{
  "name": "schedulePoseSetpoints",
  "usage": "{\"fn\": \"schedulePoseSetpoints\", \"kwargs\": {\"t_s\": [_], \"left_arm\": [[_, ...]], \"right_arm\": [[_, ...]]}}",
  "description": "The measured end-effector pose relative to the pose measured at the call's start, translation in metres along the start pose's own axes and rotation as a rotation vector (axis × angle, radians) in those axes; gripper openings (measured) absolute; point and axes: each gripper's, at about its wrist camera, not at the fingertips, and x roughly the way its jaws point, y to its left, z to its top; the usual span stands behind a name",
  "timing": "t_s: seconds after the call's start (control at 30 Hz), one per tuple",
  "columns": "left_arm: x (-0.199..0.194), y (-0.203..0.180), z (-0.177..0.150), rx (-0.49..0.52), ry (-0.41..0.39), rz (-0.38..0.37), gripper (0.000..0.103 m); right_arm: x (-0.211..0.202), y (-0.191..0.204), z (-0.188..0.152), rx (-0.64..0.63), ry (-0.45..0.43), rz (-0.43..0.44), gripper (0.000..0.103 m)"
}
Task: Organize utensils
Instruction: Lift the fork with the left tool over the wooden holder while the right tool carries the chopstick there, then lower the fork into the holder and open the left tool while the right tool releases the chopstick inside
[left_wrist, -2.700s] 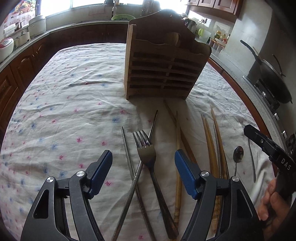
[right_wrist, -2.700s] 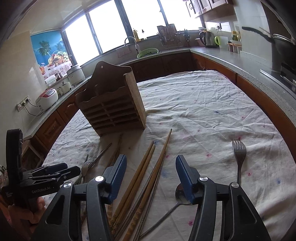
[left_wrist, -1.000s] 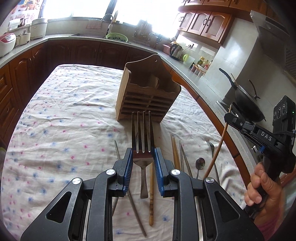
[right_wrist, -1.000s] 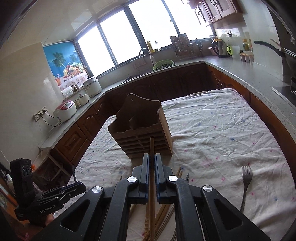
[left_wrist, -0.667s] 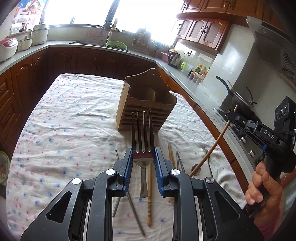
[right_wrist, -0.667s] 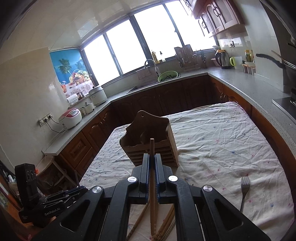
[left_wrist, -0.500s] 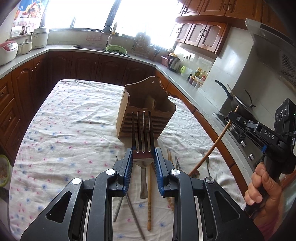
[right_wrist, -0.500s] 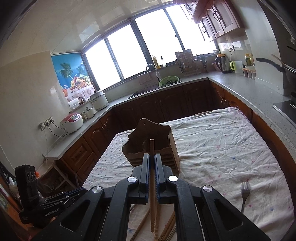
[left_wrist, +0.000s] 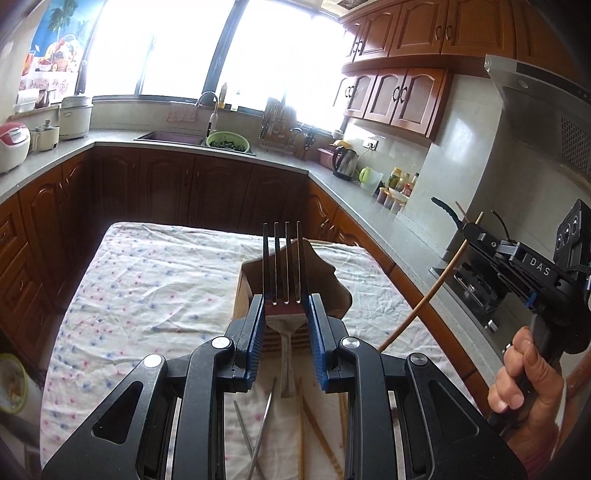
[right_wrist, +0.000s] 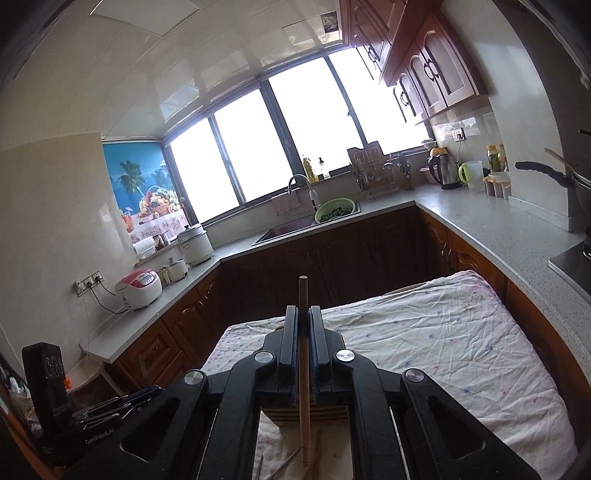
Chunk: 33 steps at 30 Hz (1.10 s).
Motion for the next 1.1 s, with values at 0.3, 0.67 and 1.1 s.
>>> {"fn": "schedulePoseSetpoints", "kwargs": {"t_s": [0.3, 0.67, 1.1], "left_arm": [[0.028, 0.006, 0.041, -0.007, -0.065, 0.02, 0.021], [0.085, 0.021, 0.054, -0.064, -0.087, 0.048, 0.021], [0.139, 0.03, 0.019, -0.061, -0.015, 0.098, 0.021]], "right_arm": [[0.023, -0.002, 0.036, 0.001, -0.104, -0.021, 0.005], [0.074, -0.027, 0.033, 0.062, -0.12, -0.023, 0.005], [0.128, -0.051, -0.02, 0.102, -0.03, -0.031, 0.005]]}}
